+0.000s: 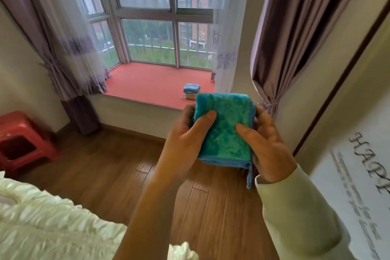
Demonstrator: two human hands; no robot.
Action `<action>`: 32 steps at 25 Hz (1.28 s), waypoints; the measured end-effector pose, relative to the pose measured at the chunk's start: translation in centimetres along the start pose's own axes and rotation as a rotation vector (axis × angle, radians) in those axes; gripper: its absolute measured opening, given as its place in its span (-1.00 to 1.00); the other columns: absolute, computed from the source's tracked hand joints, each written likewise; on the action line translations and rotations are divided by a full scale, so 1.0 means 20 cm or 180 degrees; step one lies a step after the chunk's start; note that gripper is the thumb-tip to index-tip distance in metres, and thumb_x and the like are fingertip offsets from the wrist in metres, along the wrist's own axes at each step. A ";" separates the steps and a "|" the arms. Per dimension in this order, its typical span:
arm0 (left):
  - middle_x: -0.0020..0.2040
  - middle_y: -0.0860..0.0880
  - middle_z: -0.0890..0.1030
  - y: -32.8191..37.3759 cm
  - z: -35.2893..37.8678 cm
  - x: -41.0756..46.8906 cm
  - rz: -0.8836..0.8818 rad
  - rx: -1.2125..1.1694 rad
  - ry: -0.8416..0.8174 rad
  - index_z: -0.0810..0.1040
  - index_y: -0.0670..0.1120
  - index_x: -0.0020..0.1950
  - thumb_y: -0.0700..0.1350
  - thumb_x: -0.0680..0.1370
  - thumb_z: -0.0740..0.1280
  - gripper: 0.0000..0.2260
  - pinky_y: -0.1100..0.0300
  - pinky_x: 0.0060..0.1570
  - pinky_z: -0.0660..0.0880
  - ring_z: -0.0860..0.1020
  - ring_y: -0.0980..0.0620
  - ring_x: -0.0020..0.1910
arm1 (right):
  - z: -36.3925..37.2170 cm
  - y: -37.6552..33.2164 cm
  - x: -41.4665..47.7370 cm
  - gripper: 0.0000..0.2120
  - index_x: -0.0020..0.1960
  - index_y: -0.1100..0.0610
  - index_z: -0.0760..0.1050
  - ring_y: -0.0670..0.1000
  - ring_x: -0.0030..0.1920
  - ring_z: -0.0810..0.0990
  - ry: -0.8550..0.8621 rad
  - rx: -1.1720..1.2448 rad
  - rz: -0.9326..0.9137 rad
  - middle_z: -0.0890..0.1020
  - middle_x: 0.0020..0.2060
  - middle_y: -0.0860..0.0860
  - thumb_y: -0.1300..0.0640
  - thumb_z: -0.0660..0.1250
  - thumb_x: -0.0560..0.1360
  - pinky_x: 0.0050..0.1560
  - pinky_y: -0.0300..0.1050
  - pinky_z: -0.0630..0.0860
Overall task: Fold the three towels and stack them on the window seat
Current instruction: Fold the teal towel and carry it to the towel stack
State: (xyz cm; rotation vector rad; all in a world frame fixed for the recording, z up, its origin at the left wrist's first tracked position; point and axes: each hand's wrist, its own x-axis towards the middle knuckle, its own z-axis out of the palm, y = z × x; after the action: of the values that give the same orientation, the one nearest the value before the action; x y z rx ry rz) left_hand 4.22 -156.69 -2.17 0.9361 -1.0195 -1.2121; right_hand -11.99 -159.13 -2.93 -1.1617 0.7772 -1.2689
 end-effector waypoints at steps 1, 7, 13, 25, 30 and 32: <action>0.04 -0.07 0.69 0.01 -0.04 0.15 0.0006 0.0038 0.0024 0.56 -0.06 0.22 0.00 0.52 0.35 -0.70 -0.04 0.07 0.63 0.68 -0.04 0.03 | 0.02 0.02 0.16 -0.57 0.21 -0.17 0.48 -0.01 0.07 0.68 -0.0046 0.0027 0.0011 0.63 0.13 0.02 0.15 0.46 0.41 -0.11 -0.14 0.63; -0.02 -0.06 0.68 -0.07 -0.30 0.96 0.0078 0.0175 0.0177 0.57 -0.05 0.15 0.00 0.53 0.36 -0.76 0.00 0.01 0.63 0.67 -0.03 -0.01 | 0.06 0.25 1.01 -0.57 0.20 -0.12 0.48 -0.03 0.04 0.69 -0.0272 0.0131 -0.0020 0.69 -0.01 -0.09 0.23 0.38 0.41 -0.09 -0.16 0.63; 0.04 -0.12 0.65 -0.19 -0.55 1.91 0.0020 0.0200 0.0530 0.54 -0.10 0.19 0.00 0.53 0.36 -0.71 0.01 0.01 0.62 0.66 -0.05 0.02 | 0.07 0.50 2.04 -0.49 0.33 -0.06 0.40 0.05 0.14 0.65 -0.0620 0.0287 0.0236 0.63 0.13 0.02 0.22 0.31 0.41 0.02 -0.01 0.64; 0.04 -0.11 0.62 -0.23 -0.88 3.43 0.0013 0.0270 0.0485 0.53 -0.13 0.18 0.00 0.52 0.35 -0.69 0.09 -0.03 0.60 0.63 0.00 0.02 | 0.12 0.73 3.58 -0.47 0.38 0.01 0.36 0.10 0.17 0.63 -0.0722 0.0331 0.0177 0.63 0.13 0.06 0.26 0.28 0.44 0.11 0.07 0.61; 0.03 -0.12 0.62 -0.38 -1.10 4.02 -0.0098 0.0261 0.0422 0.56 -0.10 0.11 0.11 0.43 0.44 -0.62 0.03 -0.02 0.57 0.62 -0.03 0.01 | 0.15 0.96 4.13 -0.52 0.28 -0.06 0.47 0.07 0.09 0.66 -0.0396 0.0342 0.0251 0.65 0.07 0.06 0.28 0.31 0.42 0.01 -0.01 0.63; 0.03 -0.13 0.62 -0.44 -1.21 4.27 -0.0194 0.0225 0.0340 0.55 -0.13 0.14 0.06 0.47 0.44 -0.64 0.09 -0.05 0.58 0.62 -0.02 0.01 | 0.17 1.08 4.36 -0.53 0.24 -0.09 0.51 0.05 0.06 0.67 -0.0184 0.0363 0.0294 0.67 0.04 0.04 0.29 0.32 0.40 -0.03 -0.05 0.63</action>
State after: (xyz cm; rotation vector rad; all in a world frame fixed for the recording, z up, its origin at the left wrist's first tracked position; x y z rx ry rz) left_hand 30.23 -241.90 -8.08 1.0827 -0.9598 -1.1698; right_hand 14.02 -244.93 -9.29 -1.0545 0.6988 -1.1828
